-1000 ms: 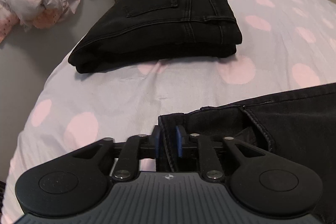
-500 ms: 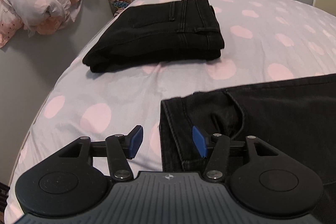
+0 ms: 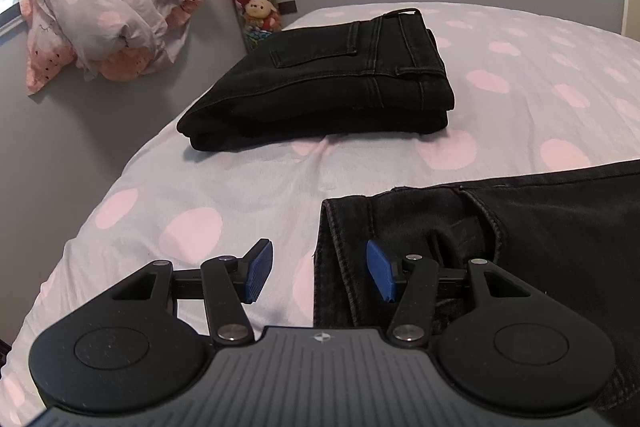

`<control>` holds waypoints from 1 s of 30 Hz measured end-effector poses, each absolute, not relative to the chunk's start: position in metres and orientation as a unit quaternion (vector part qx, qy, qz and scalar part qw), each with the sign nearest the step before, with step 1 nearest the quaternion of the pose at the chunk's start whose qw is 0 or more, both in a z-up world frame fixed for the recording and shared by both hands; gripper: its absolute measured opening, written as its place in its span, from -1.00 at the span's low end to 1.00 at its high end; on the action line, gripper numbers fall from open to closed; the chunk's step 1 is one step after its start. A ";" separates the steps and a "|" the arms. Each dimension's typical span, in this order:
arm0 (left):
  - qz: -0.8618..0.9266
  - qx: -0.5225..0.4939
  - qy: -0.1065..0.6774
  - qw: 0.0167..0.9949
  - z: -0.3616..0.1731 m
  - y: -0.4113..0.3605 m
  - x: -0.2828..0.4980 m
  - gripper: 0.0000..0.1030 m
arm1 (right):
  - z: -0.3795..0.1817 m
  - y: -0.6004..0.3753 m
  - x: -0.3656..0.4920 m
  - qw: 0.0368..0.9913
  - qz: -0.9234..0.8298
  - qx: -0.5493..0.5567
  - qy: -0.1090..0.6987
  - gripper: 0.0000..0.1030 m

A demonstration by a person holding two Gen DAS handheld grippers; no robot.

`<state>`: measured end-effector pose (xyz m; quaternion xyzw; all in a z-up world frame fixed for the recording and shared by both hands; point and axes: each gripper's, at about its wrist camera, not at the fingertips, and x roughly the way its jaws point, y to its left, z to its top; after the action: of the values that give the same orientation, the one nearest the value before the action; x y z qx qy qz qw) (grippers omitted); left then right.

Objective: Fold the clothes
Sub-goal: 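Open both grippers and release the jeans onto the bed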

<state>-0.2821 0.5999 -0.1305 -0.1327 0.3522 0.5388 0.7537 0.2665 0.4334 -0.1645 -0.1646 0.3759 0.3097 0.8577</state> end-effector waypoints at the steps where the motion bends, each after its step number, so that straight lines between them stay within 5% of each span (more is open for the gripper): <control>1: 0.538 -0.135 0.352 0.753 -0.130 0.599 -0.281 0.19 | -0.165 0.439 0.268 0.861 0.304 -0.167 0.371 0.14; 7: 0.530 -0.148 0.360 0.753 -0.120 0.585 -0.281 0.19 | -0.155 0.460 0.277 0.861 0.289 -0.199 0.370 0.16; 12: 0.519 -0.159 0.367 0.756 -0.106 0.571 -0.290 0.19 | -0.118 0.412 0.276 0.870 0.293 -0.144 0.369 0.13; 16: 0.514 -0.170 0.365 0.757 -0.092 0.557 -0.298 0.19 | -0.100 0.355 0.258 0.852 0.329 -0.124 0.388 -0.10; 23: 0.482 -0.173 0.376 0.772 -0.058 0.517 -0.307 0.19 | -0.149 0.286 0.246 0.842 0.266 -0.143 0.447 -0.11; 30: 0.428 -0.150 0.401 0.796 -0.030 0.476 -0.315 0.20 | -0.104 0.258 0.206 0.832 0.318 -0.113 0.441 -0.12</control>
<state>-0.3148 0.4762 -0.0301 -0.1496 0.4006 0.4282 0.7961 0.2063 0.2576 -0.1044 -0.1127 0.4412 0.3180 0.8316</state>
